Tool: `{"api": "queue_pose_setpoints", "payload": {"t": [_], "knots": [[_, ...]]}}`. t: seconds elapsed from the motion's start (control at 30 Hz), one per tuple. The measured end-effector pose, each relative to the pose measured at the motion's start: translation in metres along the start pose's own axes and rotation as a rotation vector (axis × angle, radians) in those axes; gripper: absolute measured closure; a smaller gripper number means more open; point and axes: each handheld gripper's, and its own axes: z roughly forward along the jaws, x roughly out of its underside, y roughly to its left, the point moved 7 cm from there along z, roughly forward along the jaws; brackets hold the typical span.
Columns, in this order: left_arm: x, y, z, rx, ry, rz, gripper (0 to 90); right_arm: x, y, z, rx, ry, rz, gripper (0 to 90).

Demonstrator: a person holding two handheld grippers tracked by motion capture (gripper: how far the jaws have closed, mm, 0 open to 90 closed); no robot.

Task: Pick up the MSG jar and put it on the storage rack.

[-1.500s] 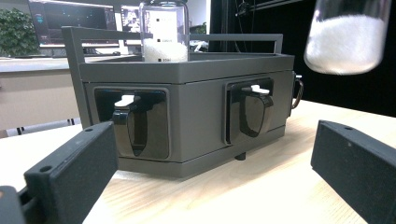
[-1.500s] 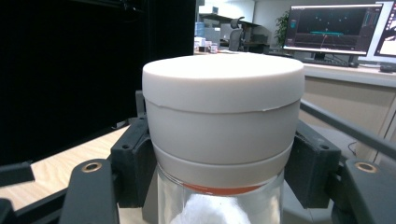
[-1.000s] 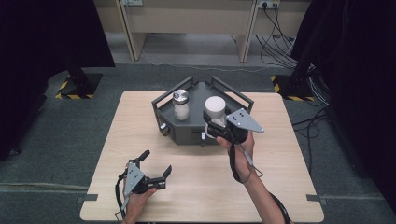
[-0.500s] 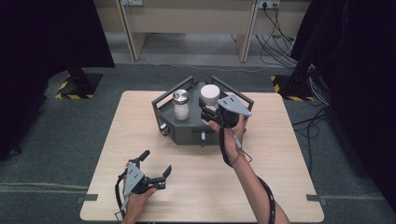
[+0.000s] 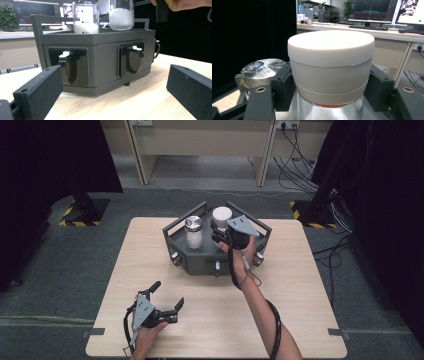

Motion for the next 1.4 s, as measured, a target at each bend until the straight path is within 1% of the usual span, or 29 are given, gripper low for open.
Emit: {"api": "queue_pose_setpoints", "payload": {"t": [0.2, 0.47, 0.63, 0.83, 0.93, 0.97, 1.0, 1.07, 1.13, 1.23, 1.33, 1.4], "knots": [[0.000, 0.000, 0.000, 0.002, 0.001, -0.002, 0.1, 0.004, -0.003, 0.008, 0.007, 0.019, 0.008, 34.5], [0.000, 0.000, 0.000, 0.002, 0.001, -0.003, 0.1, 0.014, -0.004, 0.016, 0.009, 0.024, 0.028, 34.5], [0.000, 0.000, 0.000, 0.002, 0.001, -0.002, 0.1, 0.015, -0.003, 0.017, 0.006, 0.017, 0.017, 34.5], [0.000, 0.000, 0.000, 0.004, 0.001, -0.002, 0.1, 0.018, -0.003, 0.015, 0.015, 0.009, 0.024, 34.3], [0.000, 0.000, 0.000, 0.003, 0.001, -0.002, 0.1, 0.018, -0.005, 0.014, 0.011, 0.004, 0.025, 33.4], [0.000, 0.000, 0.000, 0.003, 0.001, -0.003, 0.1, 0.019, -0.006, 0.013, 0.012, -0.005, 0.016, 31.1], [0.000, 0.000, 0.000, 0.002, 0.002, -0.004, 0.1, 0.018, -0.007, 0.011, 0.002, -0.018, 0.022, 28.6], [0.001, 0.000, 0.000, 0.003, 0.004, -0.003, 0.1, 0.016, -0.009, 0.007, -0.008, -0.026, 0.026, 23.2], [0.000, -0.001, 0.000, 0.004, 0.003, -0.001, 0.1, 0.012, -0.010, 0.002, -0.010, -0.039, 0.022, 18.4], [0.001, -0.001, 0.001, 0.005, 0.004, -0.001, 0.1, 0.008, -0.012, -0.006, -0.007, -0.066, 0.031, 12.0], [0.001, -0.001, 0.001, 0.005, 0.005, 0.000, 0.1, 0.006, -0.015, -0.013, -0.013, -0.079, 0.025, 3.9], [0.001, -0.001, 0.001, 0.005, 0.007, 0.002, 0.1, 0.005, -0.015, -0.018, -0.016, -0.089, 0.018, 1.5]]}}
